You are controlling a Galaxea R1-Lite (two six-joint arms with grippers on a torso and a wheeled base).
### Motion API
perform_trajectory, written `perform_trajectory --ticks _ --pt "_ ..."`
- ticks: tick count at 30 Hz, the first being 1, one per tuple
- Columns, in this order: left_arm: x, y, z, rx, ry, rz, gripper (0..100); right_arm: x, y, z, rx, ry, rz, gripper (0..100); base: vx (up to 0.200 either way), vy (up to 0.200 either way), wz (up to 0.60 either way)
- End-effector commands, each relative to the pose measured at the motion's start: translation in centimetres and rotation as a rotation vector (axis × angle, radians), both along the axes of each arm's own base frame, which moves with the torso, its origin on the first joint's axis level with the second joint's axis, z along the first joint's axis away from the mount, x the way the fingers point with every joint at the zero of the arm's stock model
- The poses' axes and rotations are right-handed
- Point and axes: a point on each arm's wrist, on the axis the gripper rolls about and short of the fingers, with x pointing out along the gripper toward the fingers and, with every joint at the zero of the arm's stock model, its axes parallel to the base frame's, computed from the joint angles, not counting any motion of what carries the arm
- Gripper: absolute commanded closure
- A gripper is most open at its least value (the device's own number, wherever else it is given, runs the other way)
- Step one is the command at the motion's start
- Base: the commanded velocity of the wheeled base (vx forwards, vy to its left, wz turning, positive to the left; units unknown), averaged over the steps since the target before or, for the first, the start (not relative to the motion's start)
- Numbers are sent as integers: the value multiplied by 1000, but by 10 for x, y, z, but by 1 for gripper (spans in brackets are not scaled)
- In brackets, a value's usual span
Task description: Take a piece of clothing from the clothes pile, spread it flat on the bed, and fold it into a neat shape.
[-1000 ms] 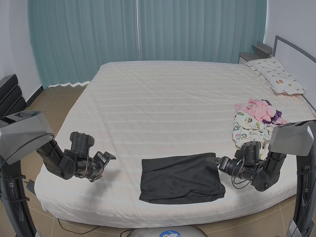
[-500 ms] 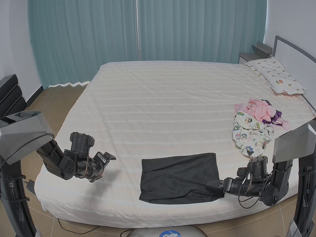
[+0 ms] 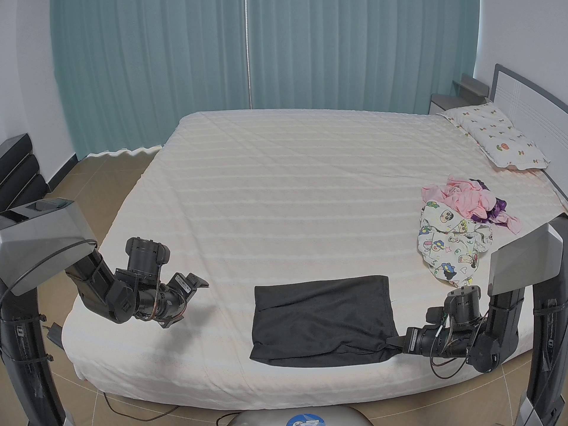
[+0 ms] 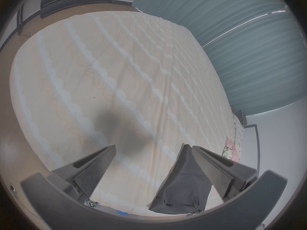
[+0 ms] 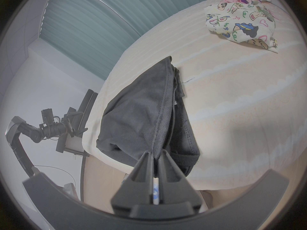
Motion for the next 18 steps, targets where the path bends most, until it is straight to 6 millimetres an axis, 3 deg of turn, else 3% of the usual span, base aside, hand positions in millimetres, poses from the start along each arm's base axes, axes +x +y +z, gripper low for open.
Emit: perform_trajectory --ticks 1,9,18 --pt "0 0 0 0 -1 0 0 -4 -6 -2 -28 2 6 100 0 0 0" --pt "0 0 0 0 -1 0 0 -2 -18 3 -32 -20 -15 100 0 0 0" --pt "0 0 0 0 0 0 0 -7 -20 -5 -75 -4 31 100 0 0 0"
